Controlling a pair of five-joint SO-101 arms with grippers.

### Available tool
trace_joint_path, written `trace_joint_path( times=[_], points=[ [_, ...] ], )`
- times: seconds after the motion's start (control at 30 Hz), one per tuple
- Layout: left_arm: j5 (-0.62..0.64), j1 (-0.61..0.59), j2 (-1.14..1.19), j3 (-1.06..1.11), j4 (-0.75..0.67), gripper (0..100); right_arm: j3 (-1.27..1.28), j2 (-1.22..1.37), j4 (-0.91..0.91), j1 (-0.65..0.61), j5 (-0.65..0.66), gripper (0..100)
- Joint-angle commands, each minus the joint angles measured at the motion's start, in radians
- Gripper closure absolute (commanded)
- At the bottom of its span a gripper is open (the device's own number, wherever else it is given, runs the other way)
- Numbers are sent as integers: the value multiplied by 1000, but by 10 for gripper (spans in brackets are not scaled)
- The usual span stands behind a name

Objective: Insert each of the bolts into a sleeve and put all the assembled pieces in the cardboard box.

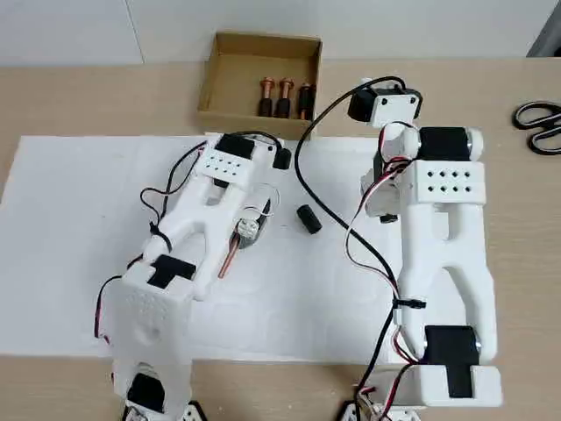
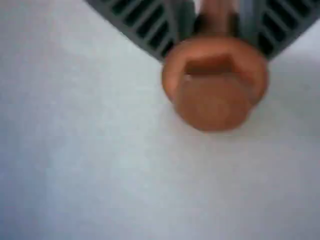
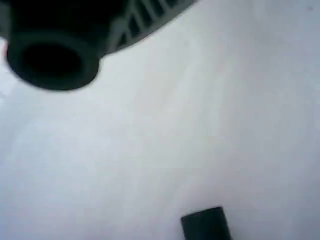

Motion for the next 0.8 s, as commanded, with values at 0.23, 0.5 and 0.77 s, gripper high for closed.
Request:
trace_joint_path(
  times=[0.23,0.5,0.77],
  points=[
    [-2,-14,-8,-27,-86,863,-9,-56,-2,-2,0,995],
    [40,-8,28,-30,-100,989,-9,-56,-4,-2,0,995],
    [40,28,-66,-31,-84,994,-9,-56,-5,-2,2,995]
  ],
)
